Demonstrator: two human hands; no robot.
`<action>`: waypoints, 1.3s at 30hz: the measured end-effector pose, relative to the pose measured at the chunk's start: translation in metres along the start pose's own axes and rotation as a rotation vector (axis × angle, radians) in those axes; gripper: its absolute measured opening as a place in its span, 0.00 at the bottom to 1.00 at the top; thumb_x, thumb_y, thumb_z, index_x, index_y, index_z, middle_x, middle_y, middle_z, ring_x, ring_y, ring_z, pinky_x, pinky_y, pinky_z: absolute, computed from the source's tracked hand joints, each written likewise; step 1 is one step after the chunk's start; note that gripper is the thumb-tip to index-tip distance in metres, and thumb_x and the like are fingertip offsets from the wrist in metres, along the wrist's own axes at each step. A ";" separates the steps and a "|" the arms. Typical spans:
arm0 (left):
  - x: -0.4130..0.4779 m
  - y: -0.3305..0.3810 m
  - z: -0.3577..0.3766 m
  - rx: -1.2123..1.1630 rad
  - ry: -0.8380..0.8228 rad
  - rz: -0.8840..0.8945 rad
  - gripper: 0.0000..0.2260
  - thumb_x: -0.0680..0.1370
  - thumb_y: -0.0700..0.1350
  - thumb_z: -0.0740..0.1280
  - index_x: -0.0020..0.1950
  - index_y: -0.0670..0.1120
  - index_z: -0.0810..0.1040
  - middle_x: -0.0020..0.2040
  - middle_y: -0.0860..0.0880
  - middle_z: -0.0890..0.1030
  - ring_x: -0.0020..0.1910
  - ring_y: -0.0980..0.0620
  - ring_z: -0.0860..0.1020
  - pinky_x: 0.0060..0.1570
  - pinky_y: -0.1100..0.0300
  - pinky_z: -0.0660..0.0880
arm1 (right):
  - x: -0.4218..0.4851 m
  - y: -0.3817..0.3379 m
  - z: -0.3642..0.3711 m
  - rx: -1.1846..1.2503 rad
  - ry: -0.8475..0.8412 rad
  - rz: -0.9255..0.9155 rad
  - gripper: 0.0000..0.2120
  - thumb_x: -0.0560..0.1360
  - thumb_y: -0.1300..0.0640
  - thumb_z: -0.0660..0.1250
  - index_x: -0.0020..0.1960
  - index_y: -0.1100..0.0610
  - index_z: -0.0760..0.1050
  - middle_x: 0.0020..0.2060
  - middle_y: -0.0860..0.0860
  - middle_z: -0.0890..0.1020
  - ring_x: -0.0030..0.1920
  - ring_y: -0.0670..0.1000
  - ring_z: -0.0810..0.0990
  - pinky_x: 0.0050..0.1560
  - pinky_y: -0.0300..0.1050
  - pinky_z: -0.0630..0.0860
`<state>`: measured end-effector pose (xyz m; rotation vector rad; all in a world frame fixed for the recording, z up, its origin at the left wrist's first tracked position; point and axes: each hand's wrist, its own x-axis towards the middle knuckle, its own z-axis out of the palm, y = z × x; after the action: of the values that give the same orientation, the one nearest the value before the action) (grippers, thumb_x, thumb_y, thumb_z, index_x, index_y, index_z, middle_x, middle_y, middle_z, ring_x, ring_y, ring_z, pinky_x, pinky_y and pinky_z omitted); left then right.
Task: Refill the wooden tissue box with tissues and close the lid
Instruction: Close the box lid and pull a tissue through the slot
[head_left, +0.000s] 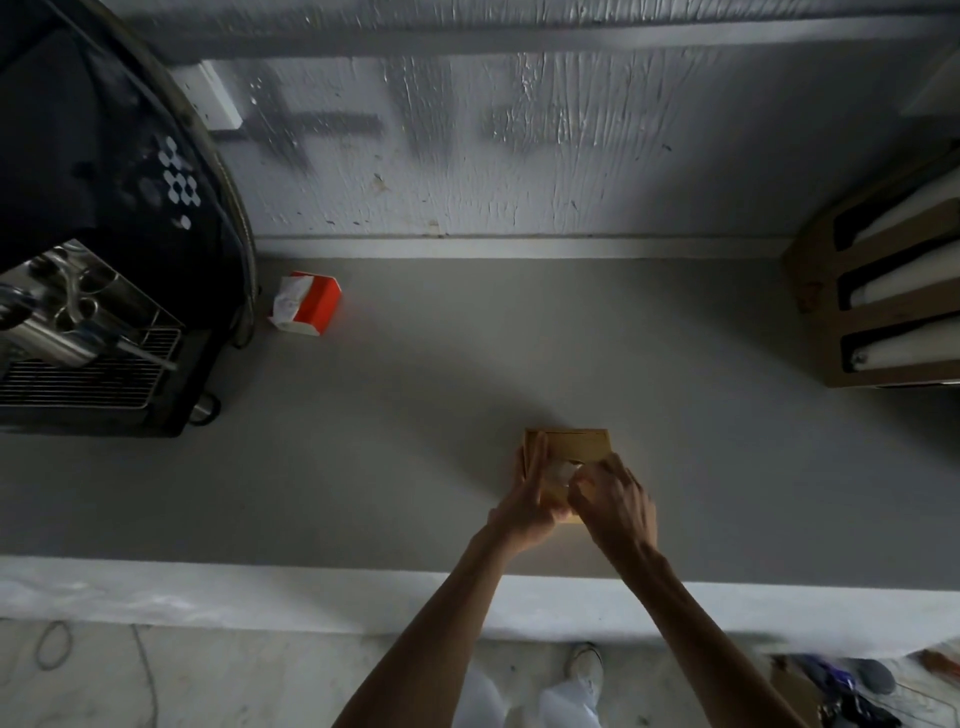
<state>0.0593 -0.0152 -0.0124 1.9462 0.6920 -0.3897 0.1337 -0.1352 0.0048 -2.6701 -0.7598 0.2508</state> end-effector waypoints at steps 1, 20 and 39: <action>0.000 0.001 -0.001 -0.014 0.012 0.001 0.51 0.75 0.44 0.73 0.76 0.60 0.32 0.79 0.46 0.38 0.75 0.39 0.61 0.66 0.48 0.69 | -0.005 0.005 0.002 0.023 0.034 -0.021 0.03 0.72 0.54 0.69 0.41 0.52 0.75 0.43 0.49 0.78 0.34 0.51 0.78 0.31 0.41 0.72; -0.010 0.004 -0.004 0.033 -0.017 -0.064 0.47 0.75 0.52 0.68 0.66 0.76 0.29 0.78 0.56 0.34 0.77 0.43 0.58 0.69 0.37 0.61 | 0.035 0.030 0.008 0.160 -0.041 -0.269 0.09 0.68 0.45 0.72 0.42 0.49 0.80 0.51 0.47 0.81 0.57 0.54 0.73 0.54 0.46 0.72; -0.013 0.007 -0.006 0.039 -0.025 -0.078 0.46 0.76 0.52 0.68 0.71 0.72 0.31 0.78 0.58 0.35 0.78 0.46 0.56 0.68 0.37 0.57 | 0.026 0.007 -0.005 0.388 0.012 -0.130 0.08 0.71 0.57 0.70 0.49 0.55 0.78 0.42 0.47 0.82 0.49 0.53 0.77 0.50 0.46 0.70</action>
<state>0.0535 -0.0160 0.0023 1.9521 0.7510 -0.4785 0.1608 -0.1283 0.0050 -2.2479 -0.7876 0.3127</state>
